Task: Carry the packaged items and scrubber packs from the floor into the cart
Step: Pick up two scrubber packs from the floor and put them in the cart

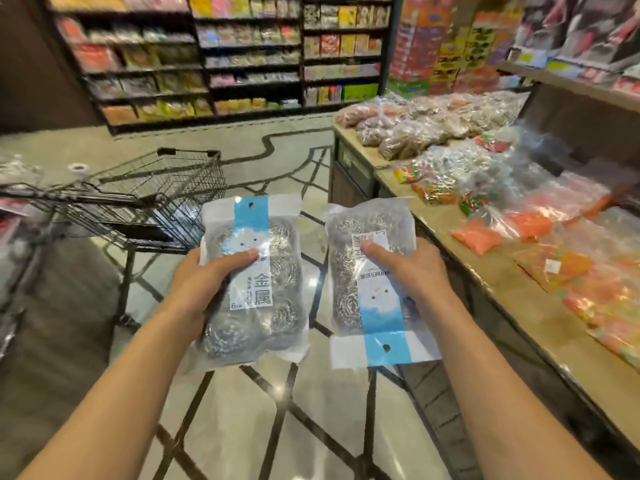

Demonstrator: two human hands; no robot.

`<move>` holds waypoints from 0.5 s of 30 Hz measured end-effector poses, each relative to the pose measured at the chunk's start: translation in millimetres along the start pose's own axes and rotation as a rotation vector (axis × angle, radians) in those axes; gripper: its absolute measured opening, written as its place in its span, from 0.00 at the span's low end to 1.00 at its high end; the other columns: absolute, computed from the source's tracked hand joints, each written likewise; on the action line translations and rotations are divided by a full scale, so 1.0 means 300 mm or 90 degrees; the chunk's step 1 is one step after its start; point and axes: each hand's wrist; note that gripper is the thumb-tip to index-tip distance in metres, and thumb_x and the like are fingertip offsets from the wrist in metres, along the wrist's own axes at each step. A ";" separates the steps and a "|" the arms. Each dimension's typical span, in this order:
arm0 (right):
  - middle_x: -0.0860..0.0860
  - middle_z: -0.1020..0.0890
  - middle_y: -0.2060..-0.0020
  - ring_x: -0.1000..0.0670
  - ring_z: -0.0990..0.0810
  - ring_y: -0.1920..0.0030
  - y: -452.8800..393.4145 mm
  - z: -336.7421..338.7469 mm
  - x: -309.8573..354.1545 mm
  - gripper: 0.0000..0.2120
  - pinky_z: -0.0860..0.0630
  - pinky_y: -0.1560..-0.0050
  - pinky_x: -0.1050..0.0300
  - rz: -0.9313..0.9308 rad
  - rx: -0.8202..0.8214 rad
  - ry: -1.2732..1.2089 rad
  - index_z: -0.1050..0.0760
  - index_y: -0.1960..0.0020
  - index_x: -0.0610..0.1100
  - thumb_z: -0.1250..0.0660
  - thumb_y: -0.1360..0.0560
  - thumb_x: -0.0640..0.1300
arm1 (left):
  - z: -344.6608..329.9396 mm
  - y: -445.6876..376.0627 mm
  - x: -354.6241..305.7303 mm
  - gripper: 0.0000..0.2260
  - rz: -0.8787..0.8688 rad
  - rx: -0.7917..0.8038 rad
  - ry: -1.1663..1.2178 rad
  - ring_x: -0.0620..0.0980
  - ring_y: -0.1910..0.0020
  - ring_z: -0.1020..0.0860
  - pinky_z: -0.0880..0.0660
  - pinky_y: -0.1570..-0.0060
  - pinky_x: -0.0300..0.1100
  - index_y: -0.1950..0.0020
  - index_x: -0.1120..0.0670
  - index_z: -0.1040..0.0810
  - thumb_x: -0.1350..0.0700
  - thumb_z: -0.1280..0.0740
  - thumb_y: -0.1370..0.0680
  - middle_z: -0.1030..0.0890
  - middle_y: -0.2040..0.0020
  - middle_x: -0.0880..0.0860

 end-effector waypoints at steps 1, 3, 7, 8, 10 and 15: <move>0.53 0.11 0.56 0.49 0.12 0.55 -0.054 -0.040 0.018 0.21 0.15 0.45 0.41 0.001 0.011 0.007 0.16 0.50 0.48 0.18 0.35 0.61 | 0.009 -0.053 -0.008 0.24 0.008 -0.011 0.004 0.55 0.57 0.11 0.17 0.56 0.49 0.35 0.55 0.19 0.57 0.19 0.30 0.11 0.51 0.56; 0.52 0.11 0.56 0.48 0.12 0.54 -0.156 -0.122 0.058 0.30 0.15 0.46 0.41 0.009 0.025 0.024 0.16 0.48 0.48 0.19 0.40 0.68 | 0.027 -0.165 -0.020 0.22 0.022 -0.026 0.007 0.56 0.57 0.11 0.17 0.57 0.49 0.37 0.55 0.18 0.58 0.19 0.29 0.11 0.52 0.57; 0.51 0.12 0.54 0.46 0.12 0.54 -0.367 -0.293 0.128 0.37 0.15 0.49 0.41 0.012 0.038 0.042 0.17 0.45 0.49 0.23 0.45 0.73 | 0.051 -0.415 -0.058 0.20 0.018 -0.052 0.019 0.56 0.56 0.11 0.16 0.54 0.51 0.39 0.55 0.19 0.59 0.19 0.29 0.11 0.52 0.57; 0.50 0.12 0.54 0.46 0.12 0.54 -0.420 -0.337 0.149 0.37 0.14 0.49 0.40 0.006 0.038 0.037 0.17 0.45 0.49 0.22 0.44 0.72 | 0.059 -0.481 -0.071 0.18 0.017 -0.057 0.021 0.54 0.58 0.11 0.16 0.56 0.49 0.42 0.54 0.19 0.59 0.19 0.29 0.10 0.54 0.56; 0.51 0.12 0.52 0.46 0.12 0.52 -0.538 -0.422 0.187 0.40 0.15 0.48 0.40 -0.004 0.030 0.032 0.18 0.44 0.49 0.23 0.47 0.74 | 0.074 -0.610 -0.104 0.13 0.018 -0.054 0.025 0.51 0.61 0.12 0.16 0.62 0.45 0.46 0.52 0.18 0.60 0.20 0.27 0.10 0.56 0.54; 0.52 0.11 0.55 0.48 0.11 0.55 -0.792 -0.602 0.321 0.37 0.14 0.48 0.42 -0.013 0.035 0.004 0.16 0.46 0.49 0.21 0.46 0.71 | 0.119 -0.906 -0.199 0.13 0.018 -0.052 0.011 0.50 0.62 0.12 0.18 0.66 0.42 0.46 0.51 0.18 0.60 0.20 0.27 0.11 0.58 0.51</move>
Point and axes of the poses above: each hand's wrist, its own y-axis away from the middle knuckle, its own z-axis out of the back of the hand, x = y × z
